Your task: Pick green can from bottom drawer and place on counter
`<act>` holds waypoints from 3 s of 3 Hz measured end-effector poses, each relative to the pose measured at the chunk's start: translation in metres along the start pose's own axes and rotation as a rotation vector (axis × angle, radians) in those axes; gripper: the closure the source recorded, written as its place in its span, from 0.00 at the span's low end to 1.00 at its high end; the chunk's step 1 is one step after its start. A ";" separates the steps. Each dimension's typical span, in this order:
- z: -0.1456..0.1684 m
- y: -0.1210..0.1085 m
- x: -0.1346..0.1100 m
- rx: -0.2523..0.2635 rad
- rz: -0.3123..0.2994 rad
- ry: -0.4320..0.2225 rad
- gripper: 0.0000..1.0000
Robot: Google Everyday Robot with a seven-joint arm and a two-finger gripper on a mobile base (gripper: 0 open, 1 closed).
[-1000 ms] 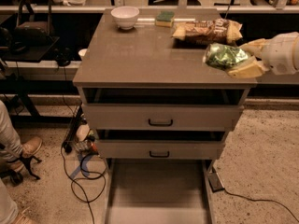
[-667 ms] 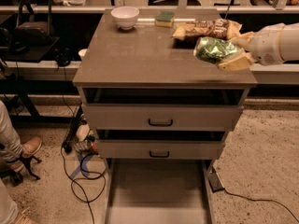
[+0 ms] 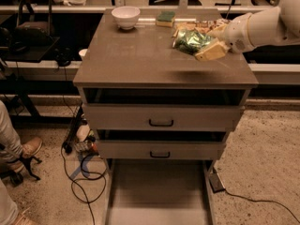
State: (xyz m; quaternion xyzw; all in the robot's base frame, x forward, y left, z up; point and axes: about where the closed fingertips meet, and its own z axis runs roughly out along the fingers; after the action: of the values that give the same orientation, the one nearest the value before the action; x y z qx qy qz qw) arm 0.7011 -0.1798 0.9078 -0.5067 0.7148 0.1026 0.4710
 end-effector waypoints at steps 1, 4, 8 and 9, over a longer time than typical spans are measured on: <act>0.023 -0.007 0.005 -0.021 0.063 0.028 1.00; 0.072 -0.012 0.031 -0.092 0.207 0.104 0.74; 0.069 -0.021 0.042 -0.087 0.252 0.116 0.00; 0.041 -0.036 0.052 -0.015 0.281 0.104 0.00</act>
Offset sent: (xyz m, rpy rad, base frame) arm 0.0489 0.0152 -0.0440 0.0410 0.2074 -0.0819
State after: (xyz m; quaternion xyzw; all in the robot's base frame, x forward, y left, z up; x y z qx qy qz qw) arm 0.7521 -0.2039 0.8571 -0.4096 0.8014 0.1463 0.4105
